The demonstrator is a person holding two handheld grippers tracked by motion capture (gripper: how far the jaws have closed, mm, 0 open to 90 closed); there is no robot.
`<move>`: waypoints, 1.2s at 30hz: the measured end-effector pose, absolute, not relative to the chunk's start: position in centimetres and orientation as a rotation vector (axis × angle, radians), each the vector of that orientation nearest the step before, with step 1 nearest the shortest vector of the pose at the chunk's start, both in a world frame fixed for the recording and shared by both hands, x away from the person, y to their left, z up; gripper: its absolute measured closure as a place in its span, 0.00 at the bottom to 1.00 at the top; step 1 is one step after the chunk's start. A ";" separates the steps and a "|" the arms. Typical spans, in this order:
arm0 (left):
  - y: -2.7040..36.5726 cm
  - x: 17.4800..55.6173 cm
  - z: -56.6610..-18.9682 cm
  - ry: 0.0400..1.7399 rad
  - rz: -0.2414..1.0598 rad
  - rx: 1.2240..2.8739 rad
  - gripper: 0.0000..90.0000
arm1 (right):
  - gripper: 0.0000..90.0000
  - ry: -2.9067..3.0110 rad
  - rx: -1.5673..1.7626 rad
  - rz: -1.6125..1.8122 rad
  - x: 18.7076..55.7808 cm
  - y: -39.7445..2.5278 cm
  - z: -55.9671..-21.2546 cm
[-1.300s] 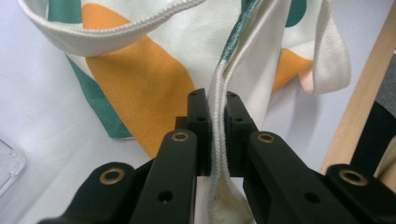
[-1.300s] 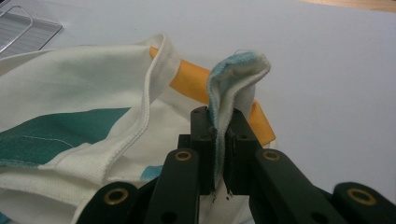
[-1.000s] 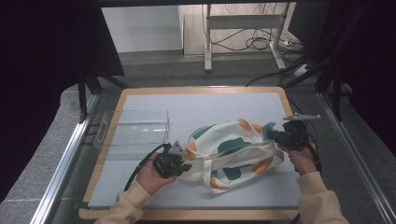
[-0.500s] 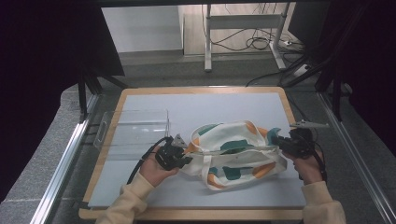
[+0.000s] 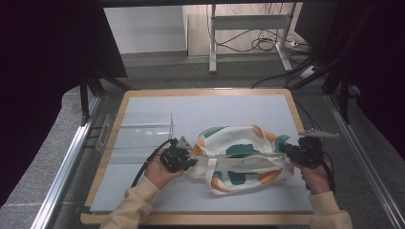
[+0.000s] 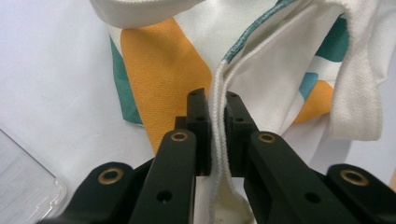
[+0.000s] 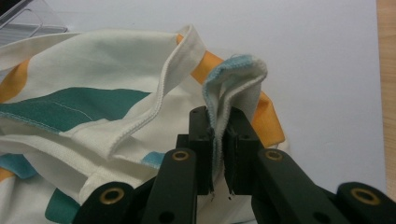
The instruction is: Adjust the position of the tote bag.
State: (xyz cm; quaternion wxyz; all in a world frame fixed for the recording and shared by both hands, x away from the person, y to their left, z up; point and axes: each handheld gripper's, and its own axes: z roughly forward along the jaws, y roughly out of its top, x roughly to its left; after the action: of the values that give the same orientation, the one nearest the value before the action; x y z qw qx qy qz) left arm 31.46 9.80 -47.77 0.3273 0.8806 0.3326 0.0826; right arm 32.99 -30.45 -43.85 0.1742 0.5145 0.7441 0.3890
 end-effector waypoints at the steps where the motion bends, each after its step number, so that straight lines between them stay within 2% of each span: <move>1: 9.8 31.4 -47.8 0.871 0.219 2.307 0.94 | 0.90 2.108 1.461 1.101 33.0 -30.5 -43.9; 8: 10.0 31.3 -47.7 0.852 0.213 2.307 0.90 | 0.86 2.091 1.484 1.097 33.0 -30.5 -44.1; 9: 10.1 31.3 -47.7 0.839 0.201 2.309 0.86 | 0.70 2.082 1.483 1.086 33.0 -30.5 -44.1; 11: 10.5 31.2 -47.4 0.815 0.193 2.293 0.80 | 0.49 2.067 1.478 1.080 33.0 -30.5 -44.0; 12: 10.7 31.1 -47.3 0.813 0.180 2.280 0.80 | 0.49 2.067 1.478 1.080 33.0 -30.5 -44.0; 13: 11.0 30.9 -46.8 0.802 0.166 2.252 0.73 | 0.40 2.039 1.485 1.083 32.9 -30.5 -43.8; 15: 11.1 30.7 -46.5 0.798 0.165 2.241 0.66 | 0.37 2.028 1.488 1.094 32.8 -30.6 -43.6; 17: 11.5 30.0 -45.7 0.789 0.183 2.217 0.60 | 0.30 1.981 1.501 1.109 32.6 -30.8 -42.9; 20: 11.8 29.5 -45.0 0.780 0.198 2.209 0.53 | 0.28 1.966 1.484 1.142 32.3 -31.1 -42.1; 27: 12.8 28.1 -44.1 0.782 0.229 2.192 0.44 | 0.26 2.032 1.314 1.213 31.2 -29.9 -40.6; 36: 13.6 28.0 -43.5 0.805 0.252 2.154 0.39 | 0.29 2.100 1.192 1.319 30.4 -27.6 -40.0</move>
State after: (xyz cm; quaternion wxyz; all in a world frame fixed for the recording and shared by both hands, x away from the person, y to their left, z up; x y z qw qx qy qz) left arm 28.04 13.61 -43.52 0.4023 0.8525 0.3185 0.0997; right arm 30.41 -27.55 -39.98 0.1939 0.4249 0.7489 0.4702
